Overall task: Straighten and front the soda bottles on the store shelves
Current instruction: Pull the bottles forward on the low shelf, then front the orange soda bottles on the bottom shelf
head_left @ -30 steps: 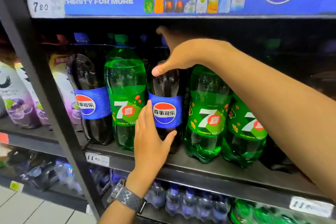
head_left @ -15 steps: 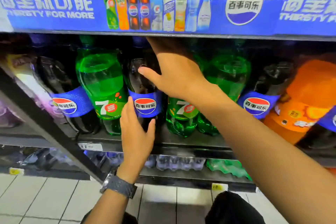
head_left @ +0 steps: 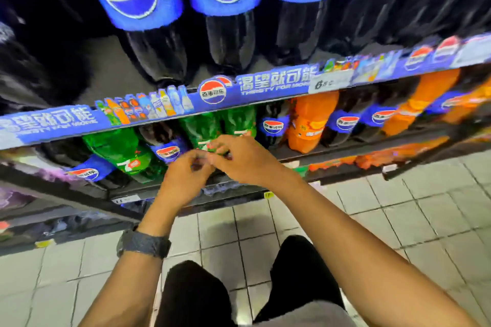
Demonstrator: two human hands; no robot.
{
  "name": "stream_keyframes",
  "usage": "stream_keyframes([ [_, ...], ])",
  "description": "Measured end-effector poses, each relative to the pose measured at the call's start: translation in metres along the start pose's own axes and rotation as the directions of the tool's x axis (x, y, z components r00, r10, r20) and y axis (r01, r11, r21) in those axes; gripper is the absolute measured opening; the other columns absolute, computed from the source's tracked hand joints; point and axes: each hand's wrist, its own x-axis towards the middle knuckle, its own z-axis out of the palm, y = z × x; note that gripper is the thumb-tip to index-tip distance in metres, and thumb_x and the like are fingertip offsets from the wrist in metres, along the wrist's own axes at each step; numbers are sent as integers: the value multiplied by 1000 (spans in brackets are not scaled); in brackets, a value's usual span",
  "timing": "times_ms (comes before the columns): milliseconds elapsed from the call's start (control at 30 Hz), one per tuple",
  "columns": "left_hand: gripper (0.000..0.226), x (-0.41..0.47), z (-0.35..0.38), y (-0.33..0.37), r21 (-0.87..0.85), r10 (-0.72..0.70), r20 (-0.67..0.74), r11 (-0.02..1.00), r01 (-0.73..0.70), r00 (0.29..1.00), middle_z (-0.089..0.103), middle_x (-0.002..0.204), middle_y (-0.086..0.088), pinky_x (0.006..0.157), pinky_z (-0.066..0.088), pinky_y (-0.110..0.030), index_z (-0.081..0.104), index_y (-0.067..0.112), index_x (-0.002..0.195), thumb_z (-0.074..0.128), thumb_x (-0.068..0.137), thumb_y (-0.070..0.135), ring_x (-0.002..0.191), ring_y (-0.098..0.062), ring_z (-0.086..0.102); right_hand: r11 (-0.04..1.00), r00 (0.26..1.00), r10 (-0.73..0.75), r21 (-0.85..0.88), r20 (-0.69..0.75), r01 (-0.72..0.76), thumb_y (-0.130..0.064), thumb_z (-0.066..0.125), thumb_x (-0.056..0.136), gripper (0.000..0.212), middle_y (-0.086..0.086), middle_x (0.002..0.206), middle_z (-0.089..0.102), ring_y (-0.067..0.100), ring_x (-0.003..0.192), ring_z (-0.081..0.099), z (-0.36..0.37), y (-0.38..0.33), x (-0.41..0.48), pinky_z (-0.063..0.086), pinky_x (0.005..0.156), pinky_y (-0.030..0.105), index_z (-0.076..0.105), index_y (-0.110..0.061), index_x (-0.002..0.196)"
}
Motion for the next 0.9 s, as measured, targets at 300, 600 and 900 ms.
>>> stream_keyframes([
  [300, 9, -71, 2, 109, -100, 64, 321, 994, -34, 945, 65, 87, -14, 69, 43, -19, 64, 4, 98, 56, 93, 4, 79, -17, 57, 882, 904, 428, 221, -7, -416, -23, 57, 93, 20, 14, 85, 66, 27, 77, 62, -85, 2, -137, 48, 72, 34, 64, -4, 96],
  [600, 16, -113, 98, 193, -91, 156, 472, 988, -128, 867, 66, 75, -5, 50, 43, -11, 63, 13, 88, 55, 92, -1, 52, -2, 57, 460, 638, 754, 818, -156, -344, -12, 51, 94, 13, 6, 62, 56, 15, 47, 46, -169, 49, -252, 35, 42, 22, 61, -5, 90],
  [900, 7, -146, 218, 309, -25, 292, 560, 942, -336, 775, 65, 69, 2, 58, 46, -24, 63, 23, 92, 62, 89, 17, 57, -10, 59, 454, 537, 814, 819, -221, -351, -23, 54, 93, 17, 4, 70, 64, 17, 57, 55, -258, 114, -364, 41, 52, 28, 61, -7, 88],
])
